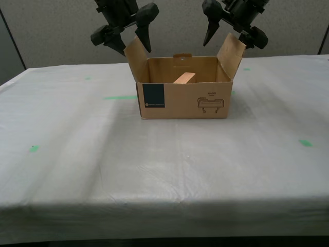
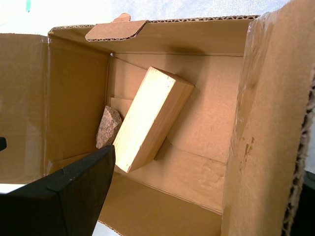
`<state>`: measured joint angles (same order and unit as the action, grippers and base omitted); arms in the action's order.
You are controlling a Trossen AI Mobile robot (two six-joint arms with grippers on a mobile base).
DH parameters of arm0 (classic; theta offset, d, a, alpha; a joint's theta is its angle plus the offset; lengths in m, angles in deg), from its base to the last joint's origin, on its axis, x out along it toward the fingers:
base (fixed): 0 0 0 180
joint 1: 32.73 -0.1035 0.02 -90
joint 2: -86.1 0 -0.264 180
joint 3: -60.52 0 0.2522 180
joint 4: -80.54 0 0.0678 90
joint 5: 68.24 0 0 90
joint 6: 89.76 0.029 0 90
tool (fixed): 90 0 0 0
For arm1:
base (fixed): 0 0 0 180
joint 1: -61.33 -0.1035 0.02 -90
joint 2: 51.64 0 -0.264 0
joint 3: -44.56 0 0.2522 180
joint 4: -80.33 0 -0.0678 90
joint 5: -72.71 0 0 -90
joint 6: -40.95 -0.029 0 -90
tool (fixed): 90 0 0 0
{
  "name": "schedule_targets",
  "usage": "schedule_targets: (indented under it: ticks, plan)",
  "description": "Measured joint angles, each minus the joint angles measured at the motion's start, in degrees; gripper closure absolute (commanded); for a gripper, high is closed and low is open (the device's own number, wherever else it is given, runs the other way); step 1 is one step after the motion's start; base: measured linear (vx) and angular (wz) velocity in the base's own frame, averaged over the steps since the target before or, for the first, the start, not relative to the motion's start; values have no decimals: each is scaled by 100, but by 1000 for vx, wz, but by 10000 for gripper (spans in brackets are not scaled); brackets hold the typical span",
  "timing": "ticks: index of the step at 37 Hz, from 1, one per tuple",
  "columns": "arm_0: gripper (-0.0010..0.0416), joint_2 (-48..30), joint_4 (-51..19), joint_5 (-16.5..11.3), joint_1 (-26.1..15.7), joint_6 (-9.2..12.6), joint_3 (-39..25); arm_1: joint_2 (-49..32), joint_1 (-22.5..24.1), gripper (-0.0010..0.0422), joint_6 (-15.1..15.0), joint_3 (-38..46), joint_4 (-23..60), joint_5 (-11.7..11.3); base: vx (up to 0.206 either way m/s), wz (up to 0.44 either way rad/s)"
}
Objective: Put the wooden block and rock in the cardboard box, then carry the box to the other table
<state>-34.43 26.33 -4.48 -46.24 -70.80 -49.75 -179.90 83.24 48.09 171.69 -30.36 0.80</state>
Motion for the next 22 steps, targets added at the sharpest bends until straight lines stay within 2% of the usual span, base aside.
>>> schedule_targets:
  ticks: [9, 14, 22]
  plan:
    - [67, 42, -17, 0, -2, 2, 0, 0, -17, 7, -7, 0, 0, 0, 0, 0]
    - [63, 166, -55, -2, -2, 4, 0, 2, -22, 26, -144, 11, 0, 0, 0, 0]
    - [51, 391, -243, -2, -2, -61, 0, 59, -28, 25, -179, 9, 17, 2, 0, 0]
